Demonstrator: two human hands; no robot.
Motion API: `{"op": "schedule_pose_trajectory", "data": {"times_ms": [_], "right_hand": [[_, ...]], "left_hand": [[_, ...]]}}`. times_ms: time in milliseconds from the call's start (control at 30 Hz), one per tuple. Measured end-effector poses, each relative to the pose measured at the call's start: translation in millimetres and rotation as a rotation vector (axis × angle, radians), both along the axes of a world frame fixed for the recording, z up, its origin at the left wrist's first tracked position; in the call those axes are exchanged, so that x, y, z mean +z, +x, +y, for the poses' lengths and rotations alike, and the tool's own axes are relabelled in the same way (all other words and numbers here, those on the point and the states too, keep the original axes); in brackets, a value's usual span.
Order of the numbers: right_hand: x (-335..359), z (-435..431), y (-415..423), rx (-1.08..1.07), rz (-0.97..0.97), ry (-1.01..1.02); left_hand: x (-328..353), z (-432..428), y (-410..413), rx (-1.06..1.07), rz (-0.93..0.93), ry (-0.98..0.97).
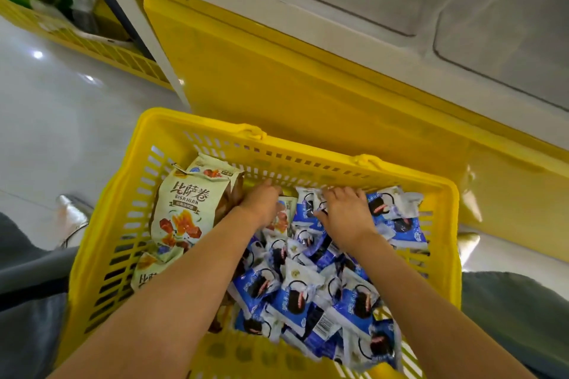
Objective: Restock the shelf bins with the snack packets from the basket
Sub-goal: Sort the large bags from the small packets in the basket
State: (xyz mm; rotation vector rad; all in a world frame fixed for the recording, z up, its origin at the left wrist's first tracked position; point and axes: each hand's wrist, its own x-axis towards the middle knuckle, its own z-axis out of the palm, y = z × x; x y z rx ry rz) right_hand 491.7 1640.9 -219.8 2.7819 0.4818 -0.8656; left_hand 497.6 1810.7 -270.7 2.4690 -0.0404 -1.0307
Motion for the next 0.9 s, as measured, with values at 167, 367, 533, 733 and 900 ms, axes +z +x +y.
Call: {"op": "schedule_pose_trajectory", "data": {"times_ms": [167,367,533,733,900], "right_hand": [[5,1,0,0.009,-0.008,0.030],[32,-1,-20,-0.154,-0.038,0.378],[64,-4,-48,-0.322,0.021,0.589],[83,-9,-62,-0.415,0.019,0.634],[96,5,-77,-0.698,0.194,0.956]], "left_hand": [[5,-2,-6,0.040,-0.058,-0.056],[28,-1,-37,0.144,-0.364,-0.164],[46,3,-65,0.269,-0.533,-0.266],[89,0,-71,0.478,-0.750,-0.325],[129,2,-82,0.594,-0.816,-0.303]]}}
